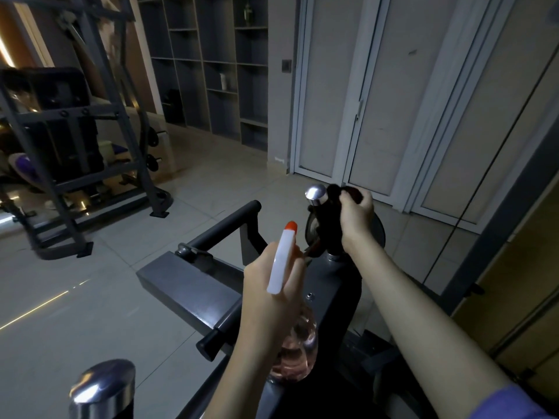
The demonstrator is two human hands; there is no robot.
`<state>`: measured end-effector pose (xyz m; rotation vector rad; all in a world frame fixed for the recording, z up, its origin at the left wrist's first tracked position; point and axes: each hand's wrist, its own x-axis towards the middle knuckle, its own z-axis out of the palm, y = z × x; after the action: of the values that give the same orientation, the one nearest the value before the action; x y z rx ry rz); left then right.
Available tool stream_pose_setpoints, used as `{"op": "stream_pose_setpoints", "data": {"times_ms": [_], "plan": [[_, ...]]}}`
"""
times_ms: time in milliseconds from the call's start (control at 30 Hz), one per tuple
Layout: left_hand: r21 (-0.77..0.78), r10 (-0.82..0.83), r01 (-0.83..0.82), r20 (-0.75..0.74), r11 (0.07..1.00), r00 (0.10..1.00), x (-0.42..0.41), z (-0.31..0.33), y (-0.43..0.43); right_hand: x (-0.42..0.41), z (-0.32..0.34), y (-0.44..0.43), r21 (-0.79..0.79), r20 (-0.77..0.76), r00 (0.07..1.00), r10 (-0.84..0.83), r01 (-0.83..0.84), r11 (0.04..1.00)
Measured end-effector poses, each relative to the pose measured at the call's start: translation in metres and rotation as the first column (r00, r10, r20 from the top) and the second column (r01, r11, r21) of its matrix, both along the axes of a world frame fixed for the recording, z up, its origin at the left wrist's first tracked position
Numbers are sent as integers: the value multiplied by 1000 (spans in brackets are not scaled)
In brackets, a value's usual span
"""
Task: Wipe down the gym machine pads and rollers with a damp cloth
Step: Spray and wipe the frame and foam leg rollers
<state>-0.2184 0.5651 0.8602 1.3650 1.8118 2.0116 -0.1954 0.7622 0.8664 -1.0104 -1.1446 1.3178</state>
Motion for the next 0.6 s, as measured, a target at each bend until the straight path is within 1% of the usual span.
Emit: {"op": "stream_pose_setpoints", "data": {"times_ms": [33, 100, 200, 300, 400, 467, 533, 600], "plan": [[2, -2, 2, 8, 1000, 1000, 1, 0, 0, 0, -8, 0, 48, -2, 1000, -19, 19, 999], [2, 1, -1, 10, 1000, 1000, 1, -1, 2, -2, -27, 1, 116, 50, 998, 41, -46, 992], [4, 2, -2, 28, 1000, 1000, -1, -1, 3, -1, -35, 7, 109, 143, 986, 89, -106, 988], [-2, -23, 23, 21, 1000, 1000, -4, -1, 2, 3, -40, 13, 91, 180, 975, 130, -148, 985], [-3, -35, 35, 14, 999, 999, -4, -2, 4, 7, -49, 17, 84, 239, 965, 108, -132, 988], [-4, -34, 34, -4, 999, 999, -2, -2, 4, 9, -54, 20, 63, 235, 968, 90, -107, 992], [12, -22, 22, -1, 1000, 1000, -2, -3, 4, 8, -62, 19, 20, 195, 979, 58, -63, 998], [8, -25, 25, 14, 1000, 1000, -3, -3, 5, 9, -74, 13, 10, 216, 976, 15, -18, 1000]]}}
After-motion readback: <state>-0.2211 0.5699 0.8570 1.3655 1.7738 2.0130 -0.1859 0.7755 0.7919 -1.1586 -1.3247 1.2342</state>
